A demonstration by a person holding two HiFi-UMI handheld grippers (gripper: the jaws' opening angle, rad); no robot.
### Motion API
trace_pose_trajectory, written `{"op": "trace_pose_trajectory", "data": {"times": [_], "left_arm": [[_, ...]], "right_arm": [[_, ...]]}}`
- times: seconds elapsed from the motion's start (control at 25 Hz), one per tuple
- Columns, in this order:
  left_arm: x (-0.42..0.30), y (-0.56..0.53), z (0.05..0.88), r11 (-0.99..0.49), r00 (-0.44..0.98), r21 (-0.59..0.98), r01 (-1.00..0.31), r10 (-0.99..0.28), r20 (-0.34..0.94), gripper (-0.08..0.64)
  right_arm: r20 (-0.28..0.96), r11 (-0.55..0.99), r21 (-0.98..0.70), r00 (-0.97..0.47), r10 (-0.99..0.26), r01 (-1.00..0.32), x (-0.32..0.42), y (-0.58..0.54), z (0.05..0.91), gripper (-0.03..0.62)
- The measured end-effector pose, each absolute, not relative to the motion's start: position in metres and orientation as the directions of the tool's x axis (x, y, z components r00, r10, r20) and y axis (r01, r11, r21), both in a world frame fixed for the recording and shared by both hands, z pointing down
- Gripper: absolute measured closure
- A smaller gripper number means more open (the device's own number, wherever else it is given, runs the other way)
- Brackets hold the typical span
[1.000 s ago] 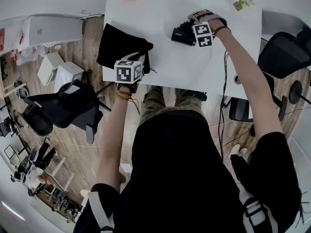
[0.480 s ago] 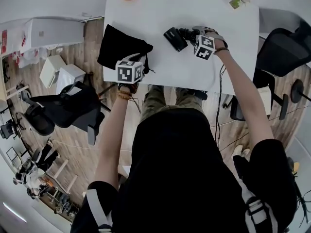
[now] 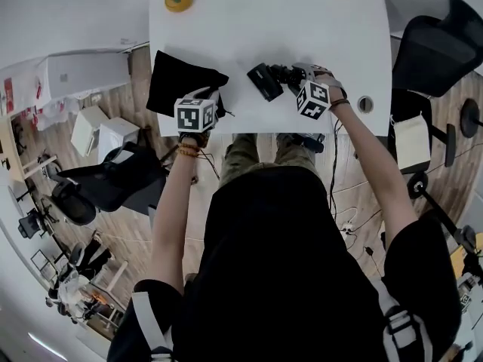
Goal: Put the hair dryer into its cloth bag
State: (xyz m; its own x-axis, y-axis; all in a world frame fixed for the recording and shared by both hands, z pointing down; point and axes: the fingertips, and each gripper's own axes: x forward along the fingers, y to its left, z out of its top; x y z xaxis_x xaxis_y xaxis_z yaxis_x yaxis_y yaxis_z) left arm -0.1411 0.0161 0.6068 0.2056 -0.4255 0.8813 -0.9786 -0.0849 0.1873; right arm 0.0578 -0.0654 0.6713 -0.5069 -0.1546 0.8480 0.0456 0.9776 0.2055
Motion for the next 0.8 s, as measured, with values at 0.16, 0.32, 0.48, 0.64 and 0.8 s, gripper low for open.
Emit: {"op": "trace_pose_trajectory", "data": {"times": [0.16,0.32,0.48,0.64,0.8], "left_arm": [[-0.133,0.015,0.608,-0.111,0.212,0.183,-0.977,-0.405,0.889,0.526],[-0.124,0.01,0.604,-0.121,0.221,0.188,-0.975,-0.404,0.888,0.526],[-0.12,0.005,0.596,-0.125,0.231,0.197,-0.973,-0.412,0.882,0.526],[-0.116,0.0,0.596,-0.119,0.231,0.199,-0.973,-0.416,0.88,0.526],[-0.114,-0.002,0.602,-0.102,0.234,0.211,-0.972,-0.409,0.882,0.526]], "right_arm": [[0.812,0.982,0.186,-0.562,-0.159,-0.01,0.059,-0.05,0.66,0.334],[0.78,0.986,0.158,-0.606,-0.157,-0.052,0.052,-0.04,0.649,0.339],[0.757,0.989,0.139,-0.637,-0.142,-0.055,0.04,-0.03,0.643,0.341],[0.744,0.993,0.11,-0.659,-0.107,-0.037,0.039,-0.013,0.638,0.342],[0.732,0.996,0.093,-0.678,-0.066,0.003,0.036,0.013,0.635,0.344]]}}
